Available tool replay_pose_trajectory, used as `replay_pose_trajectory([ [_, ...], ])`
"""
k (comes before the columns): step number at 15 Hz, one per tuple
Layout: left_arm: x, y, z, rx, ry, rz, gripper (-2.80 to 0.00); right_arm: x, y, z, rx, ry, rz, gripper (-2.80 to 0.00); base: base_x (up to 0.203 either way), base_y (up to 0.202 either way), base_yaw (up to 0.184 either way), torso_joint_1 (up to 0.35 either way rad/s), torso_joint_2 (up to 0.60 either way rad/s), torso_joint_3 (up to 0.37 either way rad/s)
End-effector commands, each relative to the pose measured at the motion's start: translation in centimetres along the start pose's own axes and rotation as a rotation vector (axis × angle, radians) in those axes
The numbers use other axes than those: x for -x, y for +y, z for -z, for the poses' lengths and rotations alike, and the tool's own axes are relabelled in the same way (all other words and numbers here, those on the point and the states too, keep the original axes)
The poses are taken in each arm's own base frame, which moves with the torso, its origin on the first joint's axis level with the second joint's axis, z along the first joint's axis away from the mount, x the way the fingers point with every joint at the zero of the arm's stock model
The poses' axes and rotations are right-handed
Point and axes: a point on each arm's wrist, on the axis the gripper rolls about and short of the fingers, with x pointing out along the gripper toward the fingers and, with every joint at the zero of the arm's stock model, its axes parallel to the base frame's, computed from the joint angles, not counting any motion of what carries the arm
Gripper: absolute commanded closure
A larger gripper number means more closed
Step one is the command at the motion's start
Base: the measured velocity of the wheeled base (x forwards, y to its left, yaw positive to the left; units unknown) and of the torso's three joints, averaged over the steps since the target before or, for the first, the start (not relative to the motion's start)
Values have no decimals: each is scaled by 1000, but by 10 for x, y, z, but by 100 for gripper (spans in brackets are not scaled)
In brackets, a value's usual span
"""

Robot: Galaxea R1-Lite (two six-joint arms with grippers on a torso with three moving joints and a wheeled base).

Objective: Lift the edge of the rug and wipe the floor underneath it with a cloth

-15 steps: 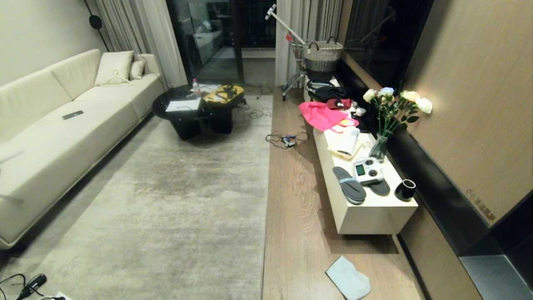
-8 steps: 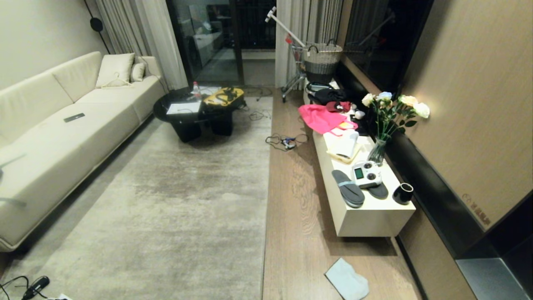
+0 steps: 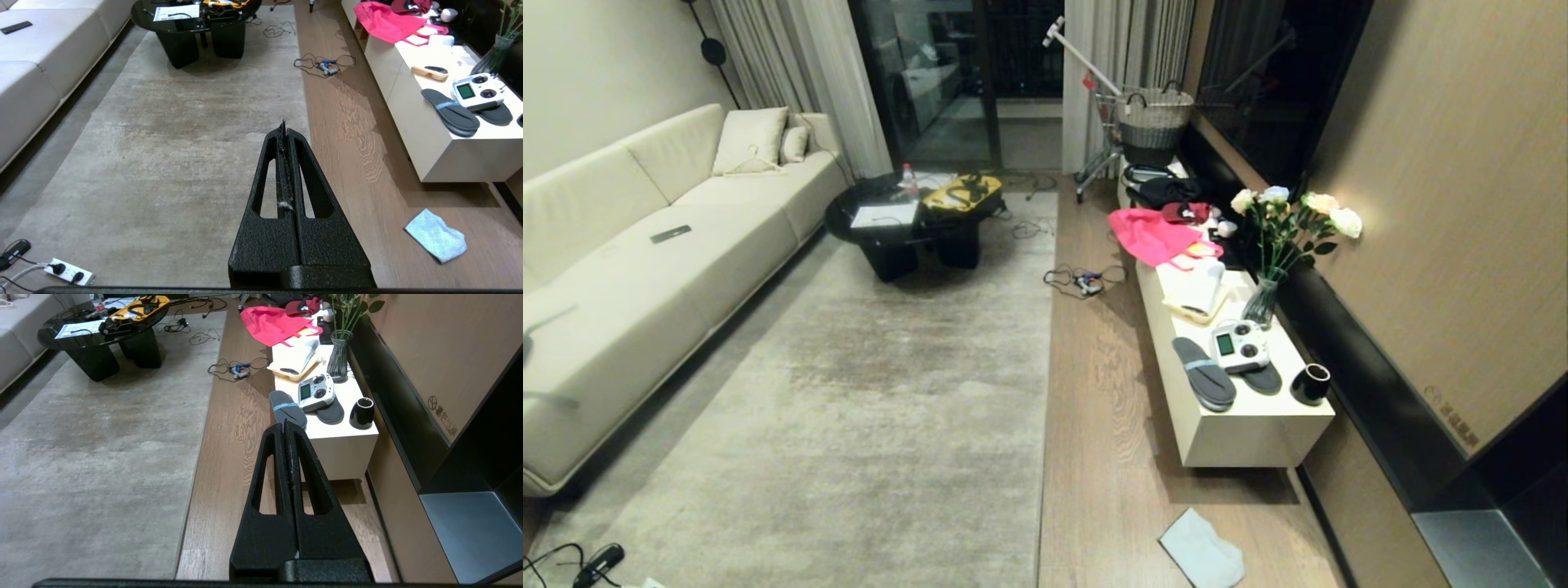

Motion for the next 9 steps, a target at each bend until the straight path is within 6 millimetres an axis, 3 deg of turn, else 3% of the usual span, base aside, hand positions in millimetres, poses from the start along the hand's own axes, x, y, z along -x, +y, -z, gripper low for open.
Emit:
replay_pose_trajectory([
  [1,0,0,0,0,0,0,0,0,0,0,0,1,0,0,0,0,0,78,-172,-91],
  [9,0,0,0,1,0,0,0,0,0,0,0,1,0,0,0,0,0,10,-22,-12],
])
